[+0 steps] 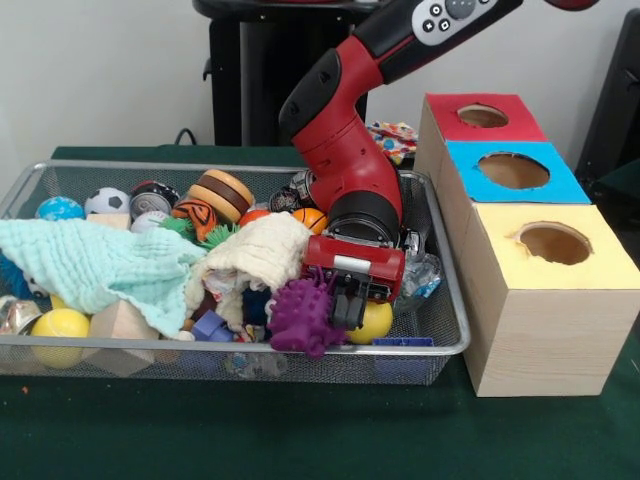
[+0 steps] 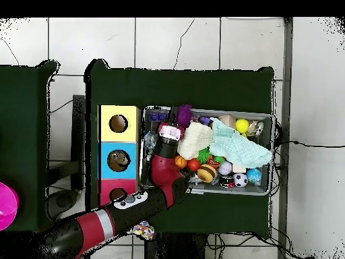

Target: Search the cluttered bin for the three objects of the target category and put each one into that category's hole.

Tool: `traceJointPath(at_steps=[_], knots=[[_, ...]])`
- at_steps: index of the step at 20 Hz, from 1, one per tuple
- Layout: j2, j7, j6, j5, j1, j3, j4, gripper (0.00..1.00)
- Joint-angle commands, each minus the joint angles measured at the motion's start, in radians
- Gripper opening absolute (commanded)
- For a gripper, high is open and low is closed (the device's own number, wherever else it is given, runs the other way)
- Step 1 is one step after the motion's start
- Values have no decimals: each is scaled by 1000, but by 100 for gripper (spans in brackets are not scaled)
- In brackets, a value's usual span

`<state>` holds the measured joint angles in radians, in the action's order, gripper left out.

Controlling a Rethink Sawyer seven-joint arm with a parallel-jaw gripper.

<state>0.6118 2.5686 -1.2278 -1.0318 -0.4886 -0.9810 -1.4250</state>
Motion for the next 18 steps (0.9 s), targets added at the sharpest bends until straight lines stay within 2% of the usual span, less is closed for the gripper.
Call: traceJointPath(at_steps=[1,12,15,18], knots=[[245,-18,59,151,27,213,188,0],[205,49,131,272,59,217,196,0],[201,44,123,258,60,234,195,0],[195,84,128,321,82,229,214,0]])
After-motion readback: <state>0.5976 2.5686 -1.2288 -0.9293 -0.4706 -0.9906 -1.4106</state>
